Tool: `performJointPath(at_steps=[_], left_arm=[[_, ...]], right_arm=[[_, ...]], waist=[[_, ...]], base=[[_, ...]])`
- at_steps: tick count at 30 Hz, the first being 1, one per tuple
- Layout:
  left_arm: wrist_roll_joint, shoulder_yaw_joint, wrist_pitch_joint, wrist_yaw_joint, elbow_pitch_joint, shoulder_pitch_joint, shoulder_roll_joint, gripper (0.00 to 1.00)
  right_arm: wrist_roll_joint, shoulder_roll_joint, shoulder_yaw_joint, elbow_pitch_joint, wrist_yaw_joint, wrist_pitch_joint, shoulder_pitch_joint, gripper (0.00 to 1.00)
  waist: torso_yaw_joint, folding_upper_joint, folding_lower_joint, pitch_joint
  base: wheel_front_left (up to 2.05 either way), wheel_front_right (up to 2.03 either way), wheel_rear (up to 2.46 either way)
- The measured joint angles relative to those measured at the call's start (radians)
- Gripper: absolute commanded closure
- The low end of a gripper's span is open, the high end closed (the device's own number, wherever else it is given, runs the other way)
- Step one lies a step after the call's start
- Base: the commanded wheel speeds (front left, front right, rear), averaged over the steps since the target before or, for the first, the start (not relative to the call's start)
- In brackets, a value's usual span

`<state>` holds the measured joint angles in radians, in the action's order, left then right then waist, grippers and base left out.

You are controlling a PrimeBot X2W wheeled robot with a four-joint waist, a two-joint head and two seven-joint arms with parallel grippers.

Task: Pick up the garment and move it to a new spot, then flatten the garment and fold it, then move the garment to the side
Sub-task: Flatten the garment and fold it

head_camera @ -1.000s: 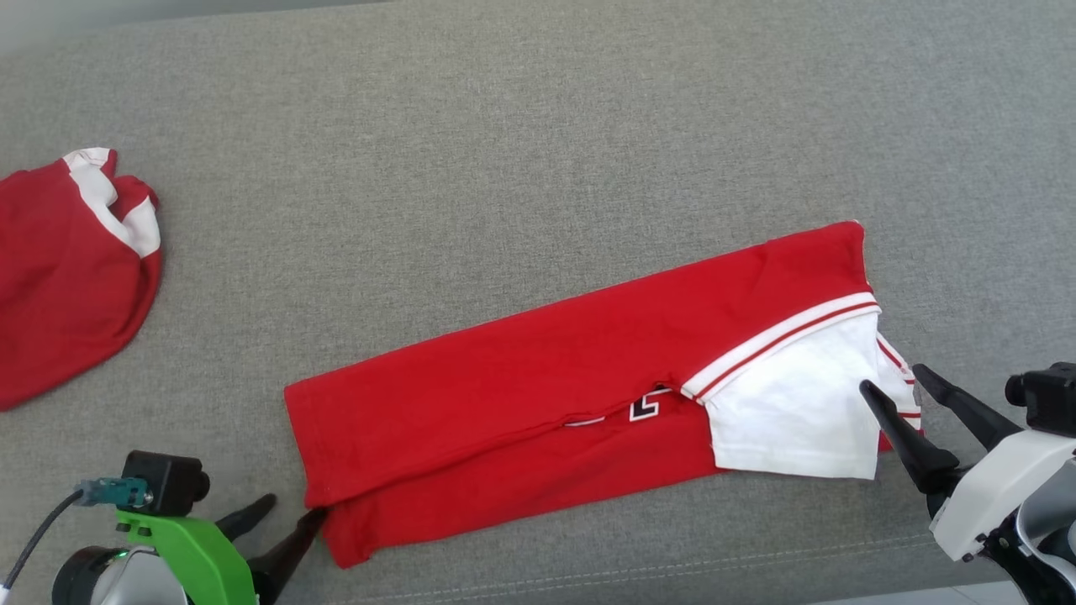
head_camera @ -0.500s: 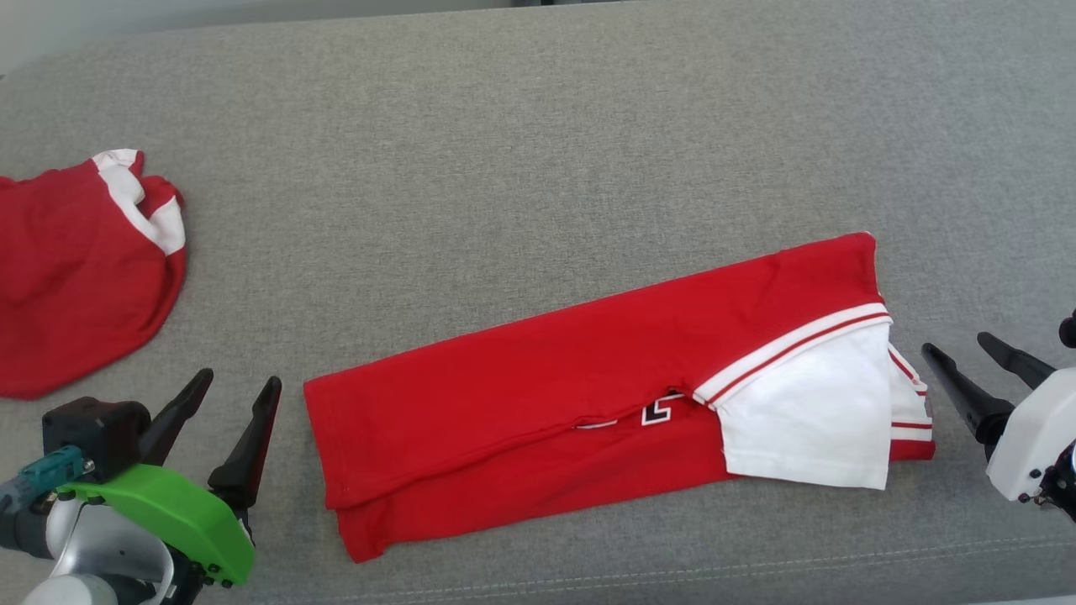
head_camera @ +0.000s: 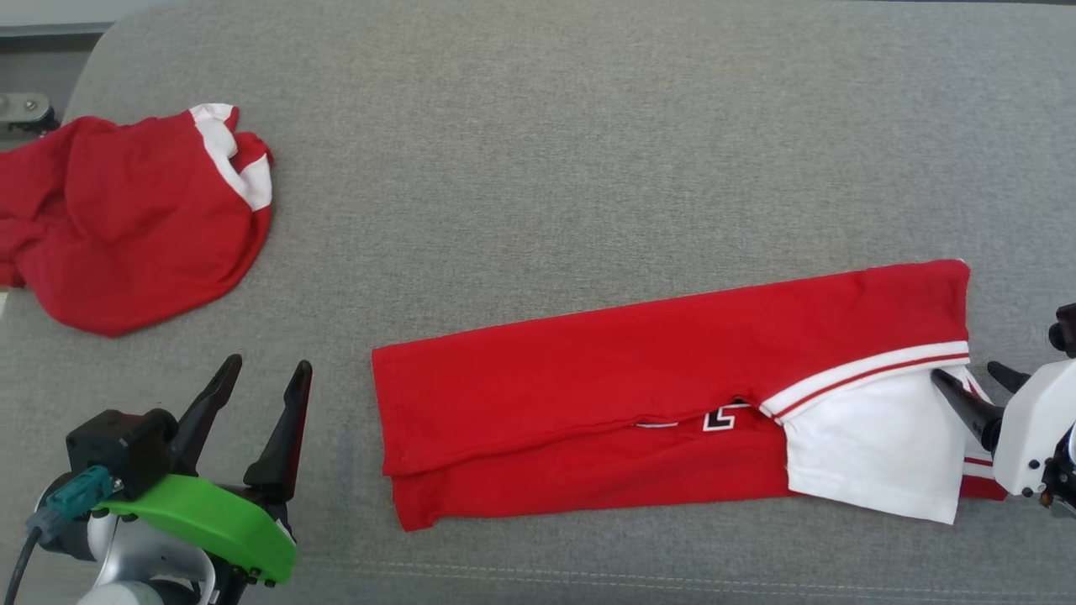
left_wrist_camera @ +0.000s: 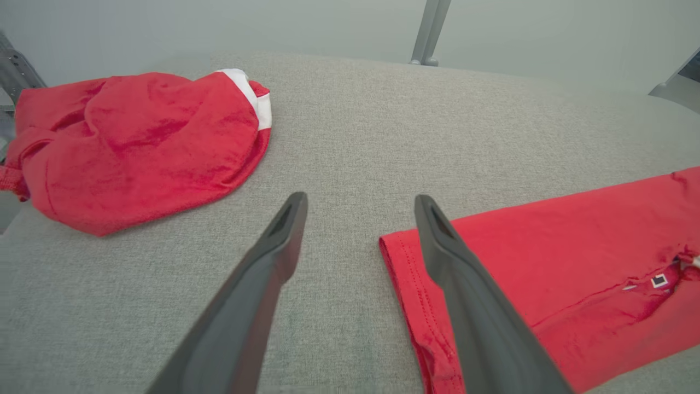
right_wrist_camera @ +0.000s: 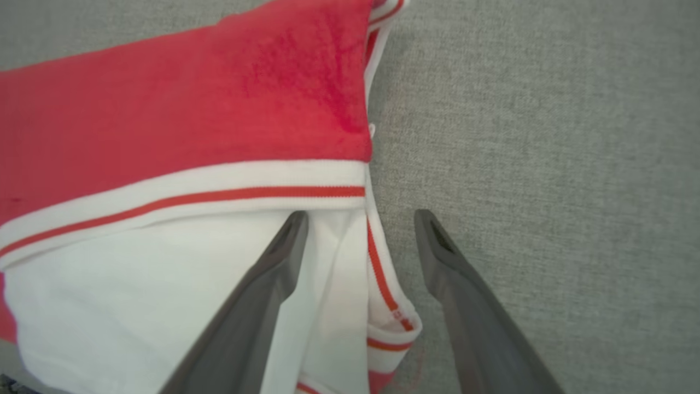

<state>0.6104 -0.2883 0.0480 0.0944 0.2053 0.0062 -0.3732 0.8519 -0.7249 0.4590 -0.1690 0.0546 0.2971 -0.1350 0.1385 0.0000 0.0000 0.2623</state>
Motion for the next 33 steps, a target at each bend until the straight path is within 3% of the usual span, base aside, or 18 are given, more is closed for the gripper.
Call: performJointPath(at_steps=[9, 10, 11, 12, 16, 23, 27, 33], left_arm=[[-0.020, 0.036, -0.028, 0.009, 0.014, 0.022, 0.003, 0.00], [-0.024, 0.040, -0.034, 0.012, 0.017, 0.022, 0.004, 0.00], [-0.027, 0.043, -0.038, 0.012, 0.019, 0.022, 0.004, 0.00], [-0.030, 0.043, -0.042, 0.012, 0.021, 0.021, 0.005, 0.00], [-0.041, 0.049, -0.052, 0.012, 0.024, 0.022, 0.010, 0.00], [-0.045, 0.084, -0.068, 0.013, 0.028, 0.050, 0.015, 0.00], [-0.051, 0.092, -0.075, 0.021, 0.029, 0.061, 0.020, 0.00], [-0.052, 0.094, -0.075, 0.021, 0.035, 0.073, 0.030, 0.00]], right_arm=[[0.008, 0.001, 0.009, -0.054, -0.010, 0.061, -0.054, 0.00], [0.021, 0.002, 0.009, -0.060, -0.013, 0.070, -0.059, 0.49], [0.035, 0.004, 0.007, -0.065, -0.017, 0.079, -0.062, 0.85], [0.059, 0.008, 0.002, -0.071, -0.021, 0.086, -0.062, 1.00], [0.151, 0.035, -0.021, -0.089, -0.045, 0.128, -0.062, 1.00], [0.311, 0.112, -0.095, -0.103, -0.045, 0.162, -0.063, 1.00], [0.319, 0.080, -0.133, -0.130, -0.034, 0.171, -0.063, 1.00], [0.339, -0.004, -0.230, -0.179, 0.011, 0.165, -0.056, 1.00]], waist=[[0.042, 0.0000, 0.0000, 0.036], [0.044, 0.0000, 0.0000, 0.038], [0.046, 0.0000, 0.0000, 0.039], [0.047, 0.0000, 0.0000, 0.038], [0.054, 0.0000, 0.0000, 0.027], [0.045, 0.0000, 0.0000, 0.008], [0.029, 0.0000, 0.0000, -0.002], [0.008, 0.0000, 0.0000, -0.016]], base=[[0.00, 0.00, 0.00], [0.00, 0.00, 0.00], [0.00, 0.00, 0.00], [0.00, 0.00, 0.00], [0.00, 0.00, 0.00], [0.00, 0.00, 0.00], [0.00, 0.00, 0.00], [0.00, 0.00, 0.00]])
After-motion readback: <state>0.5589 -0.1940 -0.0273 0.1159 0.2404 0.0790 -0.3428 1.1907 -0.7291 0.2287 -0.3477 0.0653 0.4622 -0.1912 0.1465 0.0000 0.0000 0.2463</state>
